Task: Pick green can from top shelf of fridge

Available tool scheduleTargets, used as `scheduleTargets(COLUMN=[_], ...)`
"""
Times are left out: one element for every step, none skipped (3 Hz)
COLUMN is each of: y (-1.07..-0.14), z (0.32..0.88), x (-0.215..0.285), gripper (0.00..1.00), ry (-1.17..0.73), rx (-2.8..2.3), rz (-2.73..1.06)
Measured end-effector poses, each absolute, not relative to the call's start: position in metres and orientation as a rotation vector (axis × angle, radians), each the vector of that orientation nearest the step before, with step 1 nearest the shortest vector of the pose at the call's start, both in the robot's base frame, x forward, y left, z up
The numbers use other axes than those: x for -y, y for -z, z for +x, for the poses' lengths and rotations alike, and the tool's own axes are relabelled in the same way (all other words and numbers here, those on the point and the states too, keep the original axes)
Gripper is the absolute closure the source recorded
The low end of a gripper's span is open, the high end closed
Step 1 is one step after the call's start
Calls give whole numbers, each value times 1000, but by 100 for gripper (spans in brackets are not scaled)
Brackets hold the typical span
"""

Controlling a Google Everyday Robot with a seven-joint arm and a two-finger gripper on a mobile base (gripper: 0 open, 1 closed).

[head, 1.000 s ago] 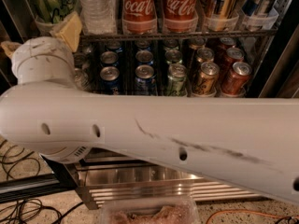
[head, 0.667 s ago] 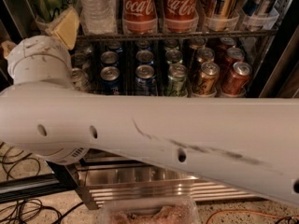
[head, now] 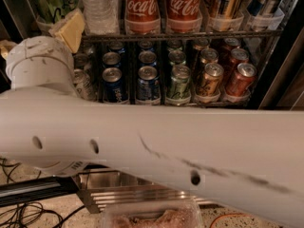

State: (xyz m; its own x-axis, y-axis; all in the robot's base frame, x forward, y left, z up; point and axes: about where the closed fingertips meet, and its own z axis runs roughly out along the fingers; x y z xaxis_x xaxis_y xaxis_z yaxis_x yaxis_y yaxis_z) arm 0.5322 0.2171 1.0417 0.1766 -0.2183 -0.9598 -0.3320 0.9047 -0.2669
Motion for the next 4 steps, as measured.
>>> scheduleTargets(y=[-1052, -1059, -1056, -1043], z=[516, 506, 505, 520], x=[-201, -184, -180, -184], gripper=[0, 0, 0, 0], ry=[-94, -91, -101, -141], rx=[-1410, -1412, -1420, -1453], rz=[-418, -371, -354, -332])
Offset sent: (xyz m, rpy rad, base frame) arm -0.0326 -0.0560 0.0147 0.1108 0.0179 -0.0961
